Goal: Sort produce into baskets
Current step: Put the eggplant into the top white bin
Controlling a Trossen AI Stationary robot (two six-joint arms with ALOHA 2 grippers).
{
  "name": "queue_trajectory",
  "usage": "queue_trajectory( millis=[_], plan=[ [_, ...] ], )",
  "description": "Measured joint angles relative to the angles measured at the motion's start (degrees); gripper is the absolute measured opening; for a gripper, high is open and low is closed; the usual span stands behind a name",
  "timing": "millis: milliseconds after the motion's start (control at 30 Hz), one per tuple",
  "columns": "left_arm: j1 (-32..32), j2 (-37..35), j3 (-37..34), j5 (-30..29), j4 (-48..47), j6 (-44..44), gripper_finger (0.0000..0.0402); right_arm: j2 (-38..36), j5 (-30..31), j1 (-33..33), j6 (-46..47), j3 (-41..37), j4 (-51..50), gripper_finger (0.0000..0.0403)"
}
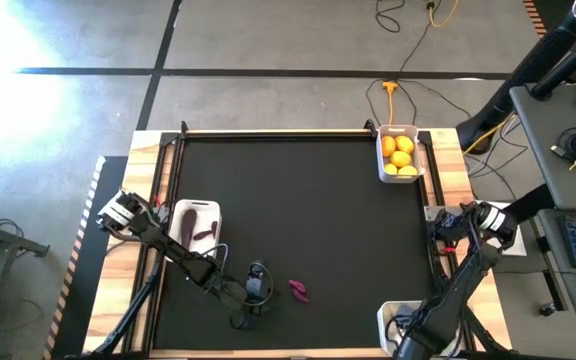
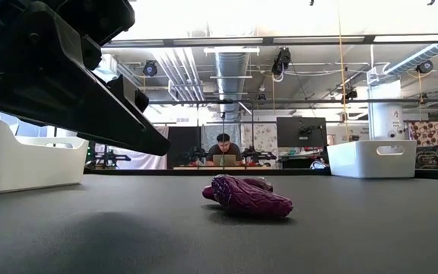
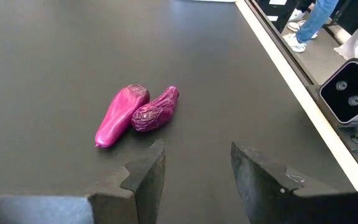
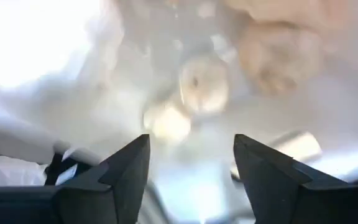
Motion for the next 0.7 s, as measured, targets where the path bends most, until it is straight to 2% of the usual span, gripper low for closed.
queue_trajectory(
  millis=[100, 200, 300, 400, 500, 700],
  plan=[
    [0.0, 0.0, 0.0, 0.0, 0.0, 0.0, 0.0166, -1.4, 1.5, -0.5, 0.3, 5.7, -7.7, 0.0242],
    [0.0, -0.3, 0.2, 0.0, 0.2, 0.0, 0.0166, -2.1, 7.4, -1.5, 0.1, 12.9, -15.3, 0.0256],
    [0.0, -0.3, 1.3, 0.0, 0.3, 2.3, 0.0166, -2.2, 19.1, -3.1, -3.7, 19.6, -20.4, 0.0264],
    [0.0, -0.3, 3.1, 0.0, 0.3, 5.2, 0.0166, -2.2, 34.6, -4.6, -11.0, 23.4, -20.8, 0.0267],
    [0.4, -0.8, 5.4, 0.3, -3.4, 7.3, 0.0166, -2.2, 45.3, -6.9, -19.4, 24.1, -20.2, 0.0265],
    [2.8, -3.2, 12.9, 1.9, -23.1, 7.9, 0.0149, -2.0, 52.9, -12.6, -37.7, 18.6, -10.2, 0.0264]
  ],
)
